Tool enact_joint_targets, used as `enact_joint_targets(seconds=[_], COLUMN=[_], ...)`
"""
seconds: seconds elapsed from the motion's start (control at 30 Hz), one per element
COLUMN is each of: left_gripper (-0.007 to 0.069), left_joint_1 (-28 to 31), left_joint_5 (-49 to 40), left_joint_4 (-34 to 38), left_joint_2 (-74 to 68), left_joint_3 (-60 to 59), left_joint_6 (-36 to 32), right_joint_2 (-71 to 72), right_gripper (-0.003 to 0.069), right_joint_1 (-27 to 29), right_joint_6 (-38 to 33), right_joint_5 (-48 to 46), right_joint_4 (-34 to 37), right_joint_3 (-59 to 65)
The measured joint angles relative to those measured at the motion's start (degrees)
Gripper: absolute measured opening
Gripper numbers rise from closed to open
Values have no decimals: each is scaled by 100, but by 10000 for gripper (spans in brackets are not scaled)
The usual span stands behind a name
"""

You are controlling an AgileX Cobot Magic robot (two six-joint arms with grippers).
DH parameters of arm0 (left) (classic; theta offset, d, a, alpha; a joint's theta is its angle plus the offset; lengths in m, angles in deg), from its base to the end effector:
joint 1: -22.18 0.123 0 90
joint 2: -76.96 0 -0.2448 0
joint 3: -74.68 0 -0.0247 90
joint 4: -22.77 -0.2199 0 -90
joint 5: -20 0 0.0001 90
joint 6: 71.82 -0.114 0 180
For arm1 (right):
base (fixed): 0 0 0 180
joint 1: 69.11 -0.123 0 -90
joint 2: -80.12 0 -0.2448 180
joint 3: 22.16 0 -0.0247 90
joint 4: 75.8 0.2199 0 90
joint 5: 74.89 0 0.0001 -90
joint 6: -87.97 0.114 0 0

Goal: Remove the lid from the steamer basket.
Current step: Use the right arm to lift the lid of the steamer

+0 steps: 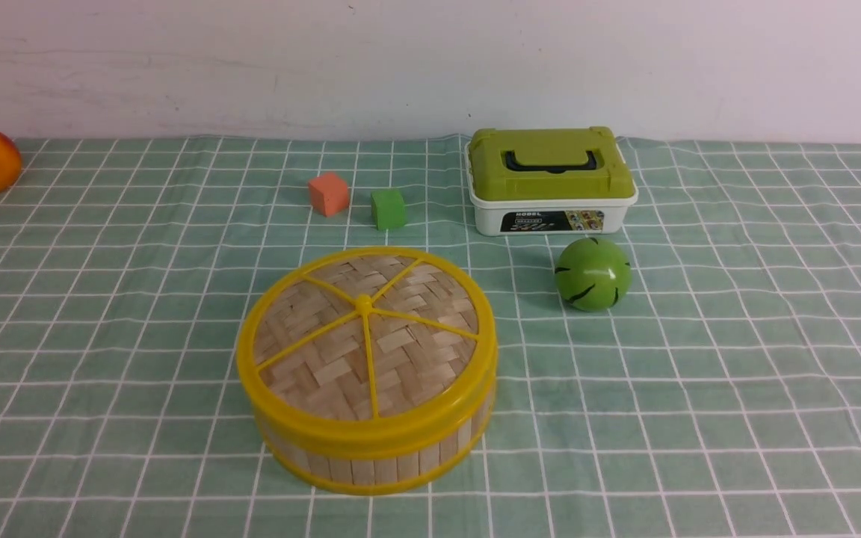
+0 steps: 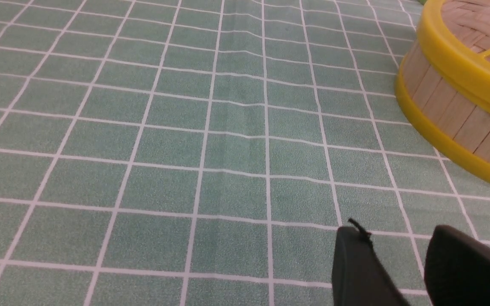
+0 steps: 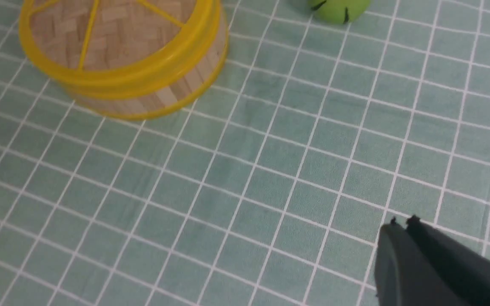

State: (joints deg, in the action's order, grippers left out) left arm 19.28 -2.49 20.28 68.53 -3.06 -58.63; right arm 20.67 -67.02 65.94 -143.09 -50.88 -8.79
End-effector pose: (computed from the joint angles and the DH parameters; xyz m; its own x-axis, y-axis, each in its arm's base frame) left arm 0.0836 -0.0023 0.1617 -0.3201 -0.1729 -0.9315 -0.0261 0.9844 -0.1738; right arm 0.1486 0.0392 0.3431 -0.6901 -0.1701 -0.7035 -0.3777 0.9138 0.1496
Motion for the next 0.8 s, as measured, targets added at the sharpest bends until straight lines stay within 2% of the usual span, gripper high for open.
enact_joint_targets(seconds=[0.07, 0.23, 0.33, 0.5, 0.67, 0.8], left_gripper=[239, 239, 239, 239, 239, 239], left_joint_1=[0, 0, 0, 0, 0, 0], left_joint_5=[0, 0, 0, 0, 0, 0], left_joint_4=[0, 0, 0, 0, 0, 0], left_joint_2=[0, 0, 0, 0, 0, 0], left_joint_3=[0, 0, 0, 0, 0, 0], left_joint_6=[0, 0, 0, 0, 0, 0], right_joint_2=[-435, -1427, -2249, -3340, -4301, -5431], right_gripper=[-3, 0, 0, 3, 10, 45], right_joint_1=[-118, -958, -1988, -3054, -3508, -3805], right_joint_6=[-92, -125, 241, 821, 1154, 1239], right_joint_5=[-200, -325, -351, -350, -350, -343], right_joint_4=[-11, -299, -1073, -2068, -2262, -2248], right_joint_3=[-415, -1261, -1896, -2753, -3600, -4563])
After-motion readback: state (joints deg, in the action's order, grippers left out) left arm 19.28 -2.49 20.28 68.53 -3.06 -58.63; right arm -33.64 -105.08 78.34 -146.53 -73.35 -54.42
